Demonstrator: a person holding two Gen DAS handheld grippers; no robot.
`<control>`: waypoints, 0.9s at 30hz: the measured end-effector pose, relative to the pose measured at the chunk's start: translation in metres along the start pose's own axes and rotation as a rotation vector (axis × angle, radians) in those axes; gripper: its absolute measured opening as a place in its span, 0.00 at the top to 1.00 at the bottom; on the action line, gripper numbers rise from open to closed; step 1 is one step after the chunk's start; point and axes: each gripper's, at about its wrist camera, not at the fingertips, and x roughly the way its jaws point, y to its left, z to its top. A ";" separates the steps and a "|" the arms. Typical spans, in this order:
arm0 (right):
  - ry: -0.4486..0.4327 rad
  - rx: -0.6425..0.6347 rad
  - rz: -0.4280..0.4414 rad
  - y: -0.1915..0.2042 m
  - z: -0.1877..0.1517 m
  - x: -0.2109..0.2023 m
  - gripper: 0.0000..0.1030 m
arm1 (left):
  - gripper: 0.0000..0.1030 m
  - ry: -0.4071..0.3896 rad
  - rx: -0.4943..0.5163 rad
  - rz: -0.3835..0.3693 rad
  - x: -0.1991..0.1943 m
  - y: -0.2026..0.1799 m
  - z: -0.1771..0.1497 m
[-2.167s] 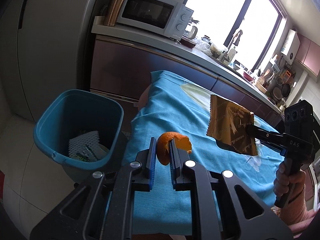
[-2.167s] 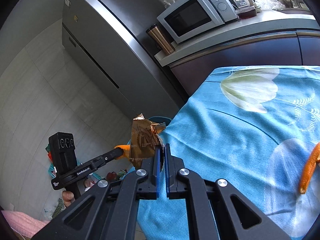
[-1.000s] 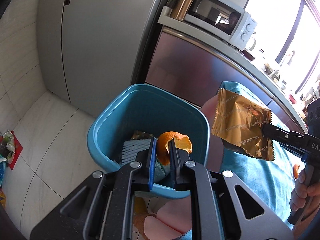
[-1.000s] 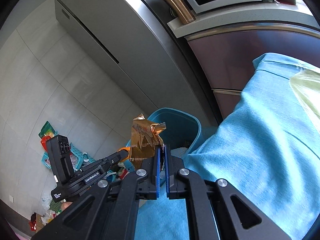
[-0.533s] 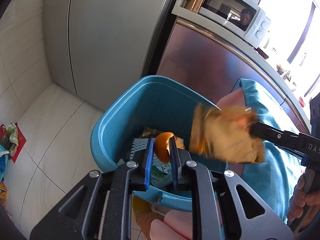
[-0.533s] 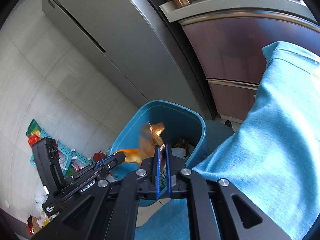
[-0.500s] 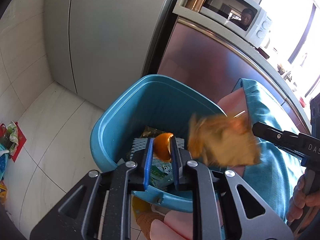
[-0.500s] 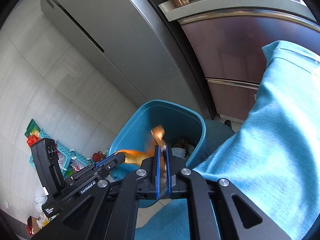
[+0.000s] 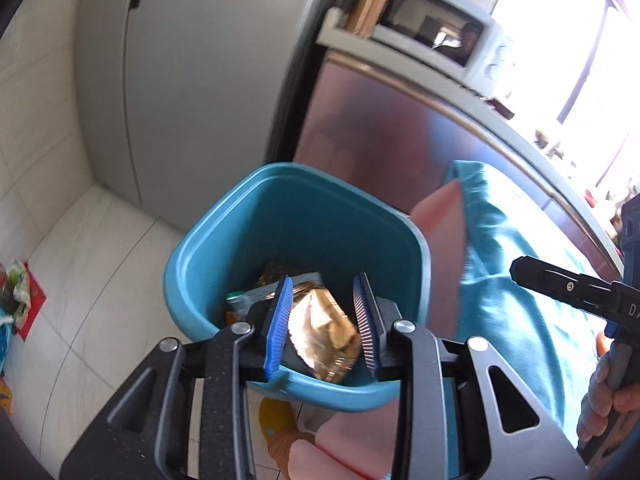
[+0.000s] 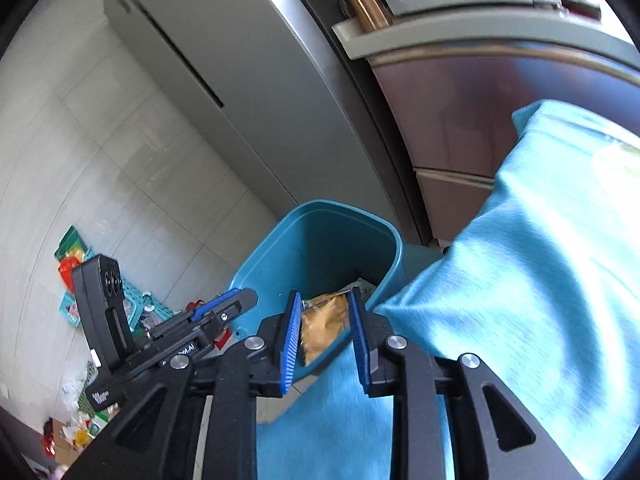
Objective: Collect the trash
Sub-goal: 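Move both open tools back over the table toward the tissue and peel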
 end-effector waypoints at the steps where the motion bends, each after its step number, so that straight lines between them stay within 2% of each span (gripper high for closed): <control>1: -0.012 -0.009 0.002 0.000 -0.003 -0.009 0.70 | 0.65 -0.011 0.017 -0.016 -0.005 -0.007 -0.001; 5: -0.046 -0.033 -0.004 -0.008 -0.019 -0.043 0.68 | 0.58 -0.031 0.090 -0.090 -0.023 -0.035 -0.008; 11: -0.110 -0.008 -0.066 -0.029 -0.045 -0.099 0.68 | 0.55 -0.011 0.206 -0.236 -0.033 -0.095 -0.028; 18: -0.211 0.059 -0.187 -0.065 -0.077 -0.171 0.64 | 0.55 0.046 0.374 -0.396 -0.029 -0.187 -0.057; 27: -0.312 0.226 -0.376 -0.132 -0.108 -0.234 0.64 | 0.55 0.113 0.517 -0.515 -0.019 -0.279 -0.088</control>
